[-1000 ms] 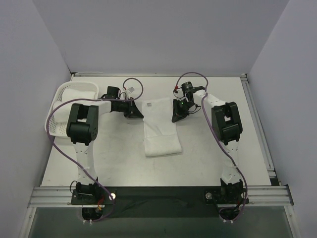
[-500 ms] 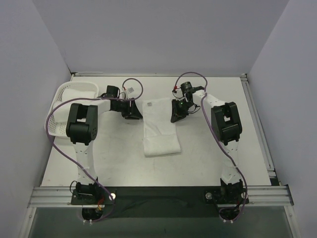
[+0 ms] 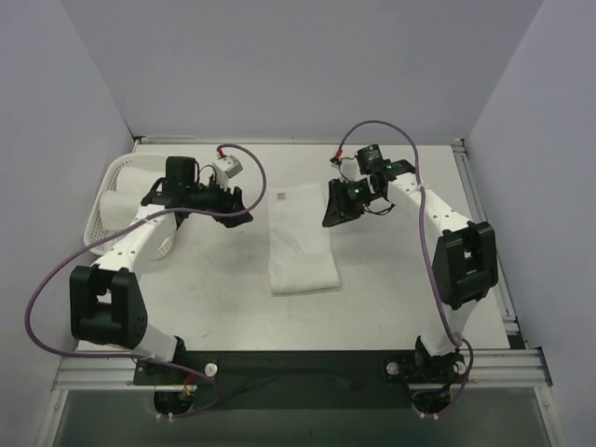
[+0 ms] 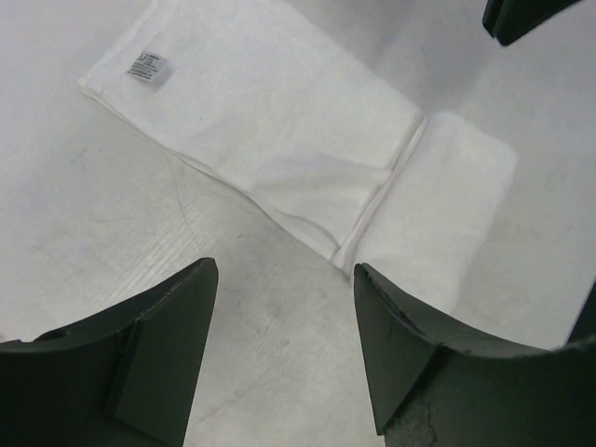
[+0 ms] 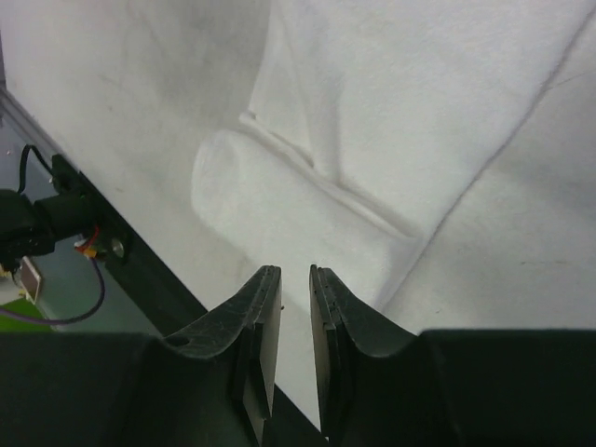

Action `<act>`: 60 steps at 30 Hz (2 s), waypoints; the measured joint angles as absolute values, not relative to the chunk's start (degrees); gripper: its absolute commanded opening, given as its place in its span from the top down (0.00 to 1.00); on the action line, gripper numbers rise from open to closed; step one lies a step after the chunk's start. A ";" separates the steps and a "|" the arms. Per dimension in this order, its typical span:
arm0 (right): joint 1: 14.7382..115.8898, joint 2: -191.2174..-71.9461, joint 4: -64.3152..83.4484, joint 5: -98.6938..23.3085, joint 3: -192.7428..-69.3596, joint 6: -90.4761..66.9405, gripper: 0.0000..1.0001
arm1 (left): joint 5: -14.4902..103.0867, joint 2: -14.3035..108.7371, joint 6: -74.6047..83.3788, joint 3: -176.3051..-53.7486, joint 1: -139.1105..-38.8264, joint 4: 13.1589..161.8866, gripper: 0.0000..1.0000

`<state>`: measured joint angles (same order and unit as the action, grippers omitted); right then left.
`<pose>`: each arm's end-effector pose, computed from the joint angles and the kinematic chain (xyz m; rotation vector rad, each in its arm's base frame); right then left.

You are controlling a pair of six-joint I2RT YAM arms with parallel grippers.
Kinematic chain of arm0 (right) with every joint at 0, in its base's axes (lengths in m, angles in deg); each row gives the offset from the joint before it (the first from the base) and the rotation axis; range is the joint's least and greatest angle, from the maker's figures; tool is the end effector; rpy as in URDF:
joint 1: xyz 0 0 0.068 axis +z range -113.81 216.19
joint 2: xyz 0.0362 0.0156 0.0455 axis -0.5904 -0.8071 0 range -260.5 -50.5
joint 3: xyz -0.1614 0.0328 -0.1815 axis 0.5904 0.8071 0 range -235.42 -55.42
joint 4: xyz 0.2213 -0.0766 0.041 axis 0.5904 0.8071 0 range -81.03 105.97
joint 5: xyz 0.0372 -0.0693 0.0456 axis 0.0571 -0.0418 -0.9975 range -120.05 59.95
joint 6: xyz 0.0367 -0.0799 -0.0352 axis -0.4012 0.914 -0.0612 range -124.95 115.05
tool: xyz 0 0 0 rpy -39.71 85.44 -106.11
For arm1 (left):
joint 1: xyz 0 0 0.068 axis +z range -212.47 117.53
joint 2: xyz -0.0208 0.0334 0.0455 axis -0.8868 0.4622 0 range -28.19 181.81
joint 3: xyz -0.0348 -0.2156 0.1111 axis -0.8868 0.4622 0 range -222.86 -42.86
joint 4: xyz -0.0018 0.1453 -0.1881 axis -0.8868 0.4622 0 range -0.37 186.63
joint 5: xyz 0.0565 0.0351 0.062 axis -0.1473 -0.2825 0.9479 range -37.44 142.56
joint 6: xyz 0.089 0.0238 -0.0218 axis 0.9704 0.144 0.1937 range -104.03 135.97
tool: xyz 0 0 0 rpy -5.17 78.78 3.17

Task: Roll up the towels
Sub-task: Roll the towel

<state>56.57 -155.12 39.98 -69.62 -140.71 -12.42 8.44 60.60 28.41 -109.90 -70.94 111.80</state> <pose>0.3519 0.1890 0.2173 -0.5869 2.3804 1.0596 0.3263 -0.1088 0.2291 0.7663 2.0789 -0.8522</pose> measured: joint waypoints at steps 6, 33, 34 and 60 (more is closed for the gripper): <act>60.31 -155.45 39.76 -73.49 -134.66 -12.29 0.82 | 22.36 46.24 47.12 -96.16 -85.74 113.51 0.23; 60.42 -162.59 34.05 -77.82 -122.55 -15.13 0.76 | 51.72 61.26 58.53 -87.83 -120.66 100.13 0.76; 60.00 -160.28 33.02 -77.62 -120.54 -15.28 0.67 | 50.08 61.57 58.23 -88.96 -119.83 101.72 0.79; 53.97 -103.25 49.11 -67.79 -104.96 23.30 0.00 | -1.39 98.46 63.12 -128.55 -95.31 155.91 0.95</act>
<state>53.97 -103.25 49.11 -67.79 -104.96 23.30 -1.39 98.46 63.12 -128.55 -95.31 155.91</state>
